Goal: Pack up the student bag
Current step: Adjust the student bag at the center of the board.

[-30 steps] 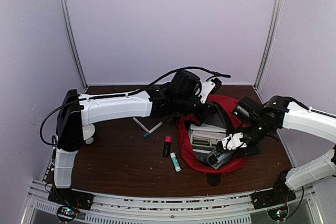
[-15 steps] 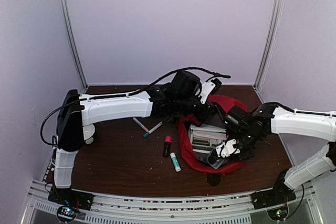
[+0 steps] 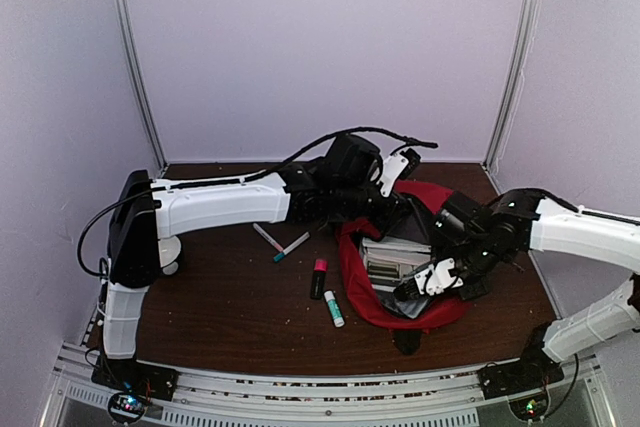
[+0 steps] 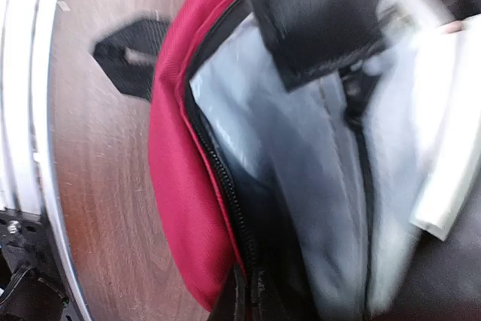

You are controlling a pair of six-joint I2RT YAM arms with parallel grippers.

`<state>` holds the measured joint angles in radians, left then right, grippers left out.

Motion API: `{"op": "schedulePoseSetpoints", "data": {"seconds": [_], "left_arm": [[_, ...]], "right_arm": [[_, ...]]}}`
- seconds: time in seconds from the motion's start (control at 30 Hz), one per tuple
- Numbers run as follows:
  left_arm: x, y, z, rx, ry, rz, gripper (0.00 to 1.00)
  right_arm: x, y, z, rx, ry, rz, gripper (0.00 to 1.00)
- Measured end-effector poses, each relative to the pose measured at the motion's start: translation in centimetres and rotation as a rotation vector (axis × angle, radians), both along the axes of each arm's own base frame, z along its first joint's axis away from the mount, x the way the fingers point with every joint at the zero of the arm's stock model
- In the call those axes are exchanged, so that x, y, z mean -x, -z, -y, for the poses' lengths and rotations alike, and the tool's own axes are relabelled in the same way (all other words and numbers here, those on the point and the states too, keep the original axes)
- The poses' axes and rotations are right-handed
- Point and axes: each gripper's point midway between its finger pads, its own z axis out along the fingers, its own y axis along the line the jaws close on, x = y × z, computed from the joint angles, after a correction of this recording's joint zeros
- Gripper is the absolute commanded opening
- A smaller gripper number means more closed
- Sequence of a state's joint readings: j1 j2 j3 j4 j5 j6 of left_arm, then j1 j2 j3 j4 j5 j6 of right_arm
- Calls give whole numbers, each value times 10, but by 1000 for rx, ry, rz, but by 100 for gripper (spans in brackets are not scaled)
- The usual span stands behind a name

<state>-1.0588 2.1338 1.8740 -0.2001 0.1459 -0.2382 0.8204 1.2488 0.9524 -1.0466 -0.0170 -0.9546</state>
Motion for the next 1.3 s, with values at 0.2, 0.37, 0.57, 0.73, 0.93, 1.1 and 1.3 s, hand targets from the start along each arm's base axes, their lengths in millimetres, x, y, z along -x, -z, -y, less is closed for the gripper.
{"op": "schedulePoseSetpoints", "data": {"seconds": [0.2, 0.37, 0.57, 0.73, 0.93, 1.1, 1.3], "left_arm": [[-16, -3, -7, -1, -29, 4, 0], [-23, -6, -11, -17, -35, 7, 0], [-16, 4, -11, -58, -10, -11, 0], [-16, 8, -12, -68, -11, -17, 0], [-20, 20, -17, -94, -35, -19, 0], [-20, 21, -18, -97, -38, -19, 0], [-18, 22, -18, -100, -27, -27, 0]], "right_arm": [[14, -59, -4, -257, 13, 63, 0], [-1, -66, 7, -447, 204, 5, 0], [-10, -57, 17, -601, 338, -88, 0], [0, -56, 14, -615, 292, -126, 0], [7, -81, 19, -702, 291, -127, 0], [14, -89, 18, -776, 318, -193, 17], [24, -83, 4, -747, 263, -247, 48]]}}
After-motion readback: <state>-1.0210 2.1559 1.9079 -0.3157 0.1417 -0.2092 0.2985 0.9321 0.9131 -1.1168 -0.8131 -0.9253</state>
